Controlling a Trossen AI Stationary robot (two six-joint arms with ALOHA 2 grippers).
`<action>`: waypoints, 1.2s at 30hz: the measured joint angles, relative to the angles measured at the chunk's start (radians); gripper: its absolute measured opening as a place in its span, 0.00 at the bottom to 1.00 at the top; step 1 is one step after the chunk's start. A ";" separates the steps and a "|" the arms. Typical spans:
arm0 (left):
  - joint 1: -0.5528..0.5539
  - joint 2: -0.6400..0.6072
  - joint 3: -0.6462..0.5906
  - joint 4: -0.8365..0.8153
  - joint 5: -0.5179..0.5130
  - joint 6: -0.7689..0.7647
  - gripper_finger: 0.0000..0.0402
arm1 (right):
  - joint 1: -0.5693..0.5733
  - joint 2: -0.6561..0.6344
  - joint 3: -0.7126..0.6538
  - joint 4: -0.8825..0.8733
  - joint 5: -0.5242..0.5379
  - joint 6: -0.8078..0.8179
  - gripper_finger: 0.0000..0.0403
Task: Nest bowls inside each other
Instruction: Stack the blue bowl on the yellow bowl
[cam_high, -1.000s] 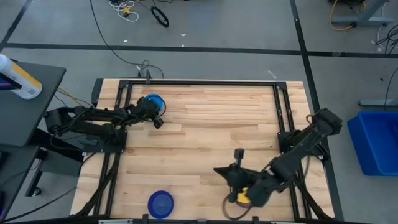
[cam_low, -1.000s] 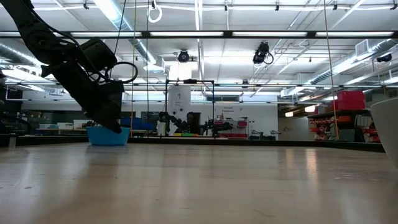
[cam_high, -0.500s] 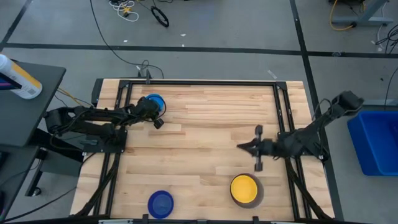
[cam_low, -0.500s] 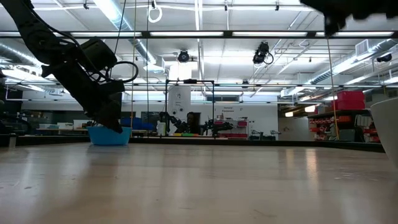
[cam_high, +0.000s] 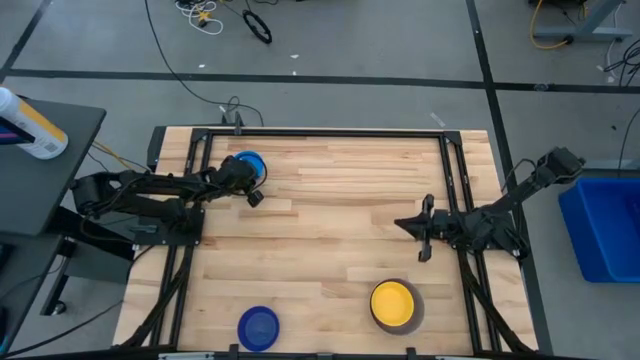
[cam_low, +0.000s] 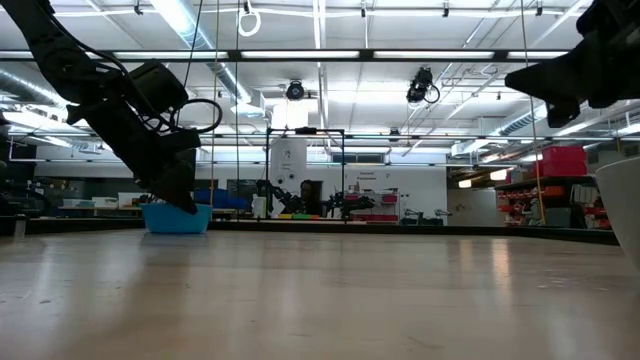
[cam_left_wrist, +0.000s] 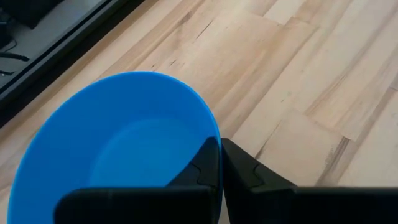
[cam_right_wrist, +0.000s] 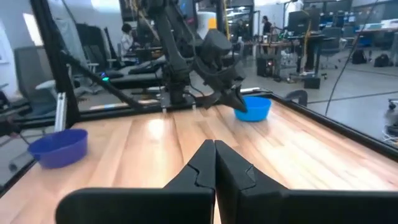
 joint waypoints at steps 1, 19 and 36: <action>0.000 0.000 0.000 0.000 0.000 -0.001 0.01 | 0.003 0.000 0.000 0.000 -0.023 0.000 0.01; 0.000 0.000 0.000 0.002 -0.001 -0.003 0.01 | 0.012 0.003 0.000 -0.056 0.184 -0.087 0.04; 0.000 0.000 0.000 0.038 0.002 0.009 0.02 | -0.254 0.001 0.001 0.045 -0.387 0.024 0.05</action>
